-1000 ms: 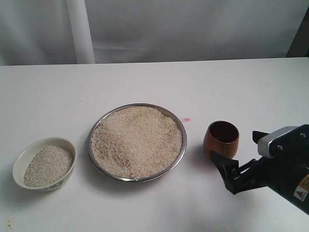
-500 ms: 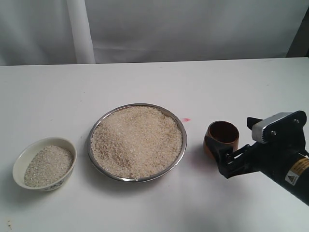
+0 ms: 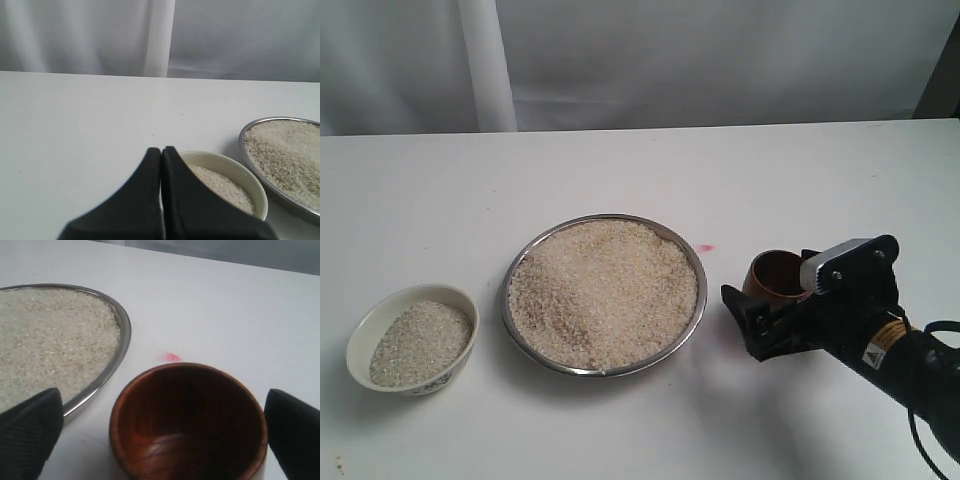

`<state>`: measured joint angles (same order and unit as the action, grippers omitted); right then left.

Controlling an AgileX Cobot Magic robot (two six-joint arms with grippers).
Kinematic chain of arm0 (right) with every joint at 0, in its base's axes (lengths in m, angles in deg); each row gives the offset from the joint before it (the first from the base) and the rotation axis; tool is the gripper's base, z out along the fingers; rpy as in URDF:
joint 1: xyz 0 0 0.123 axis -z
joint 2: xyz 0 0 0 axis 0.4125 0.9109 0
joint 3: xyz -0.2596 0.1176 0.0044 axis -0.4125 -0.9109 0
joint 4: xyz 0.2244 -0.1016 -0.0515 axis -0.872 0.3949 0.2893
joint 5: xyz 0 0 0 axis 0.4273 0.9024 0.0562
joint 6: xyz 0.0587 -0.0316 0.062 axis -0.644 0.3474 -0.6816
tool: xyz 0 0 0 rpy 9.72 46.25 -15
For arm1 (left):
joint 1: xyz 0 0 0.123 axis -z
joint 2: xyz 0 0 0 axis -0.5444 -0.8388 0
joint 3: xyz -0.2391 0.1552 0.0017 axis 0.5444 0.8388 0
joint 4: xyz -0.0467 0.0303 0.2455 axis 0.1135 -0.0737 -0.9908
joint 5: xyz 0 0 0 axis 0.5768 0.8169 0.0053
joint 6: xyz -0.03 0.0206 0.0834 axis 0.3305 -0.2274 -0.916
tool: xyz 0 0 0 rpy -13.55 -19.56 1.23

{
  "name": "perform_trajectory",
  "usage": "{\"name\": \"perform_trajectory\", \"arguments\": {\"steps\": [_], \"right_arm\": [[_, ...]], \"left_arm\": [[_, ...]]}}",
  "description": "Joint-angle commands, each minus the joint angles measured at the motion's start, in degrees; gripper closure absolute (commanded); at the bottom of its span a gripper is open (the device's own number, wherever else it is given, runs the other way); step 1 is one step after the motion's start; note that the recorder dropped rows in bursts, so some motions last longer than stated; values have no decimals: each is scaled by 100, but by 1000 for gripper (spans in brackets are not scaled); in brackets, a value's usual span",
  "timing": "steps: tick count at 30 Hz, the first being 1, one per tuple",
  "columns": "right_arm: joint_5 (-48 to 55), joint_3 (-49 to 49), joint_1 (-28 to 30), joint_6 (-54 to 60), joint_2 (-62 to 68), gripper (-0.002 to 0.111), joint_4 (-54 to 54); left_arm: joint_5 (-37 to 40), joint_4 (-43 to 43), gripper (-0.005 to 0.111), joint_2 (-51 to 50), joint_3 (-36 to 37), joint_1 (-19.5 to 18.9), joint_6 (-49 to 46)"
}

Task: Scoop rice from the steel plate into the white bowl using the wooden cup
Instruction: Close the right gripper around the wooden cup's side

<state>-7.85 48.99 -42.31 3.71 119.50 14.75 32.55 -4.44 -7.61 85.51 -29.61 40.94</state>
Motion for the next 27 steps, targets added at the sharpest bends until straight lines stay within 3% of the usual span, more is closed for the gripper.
{"name": "perform_trajectory", "arguments": {"steps": [1, 27], "right_arm": [[-147, 193, -36, 67, 249, 5, -13], [-221, 587, -36, 107, 1132, 5, -259]], "left_arm": [[-32, 28, 107, 17, -16, 24, 24], [-32, 28, 107, 17, -16, 24, 34]]}}
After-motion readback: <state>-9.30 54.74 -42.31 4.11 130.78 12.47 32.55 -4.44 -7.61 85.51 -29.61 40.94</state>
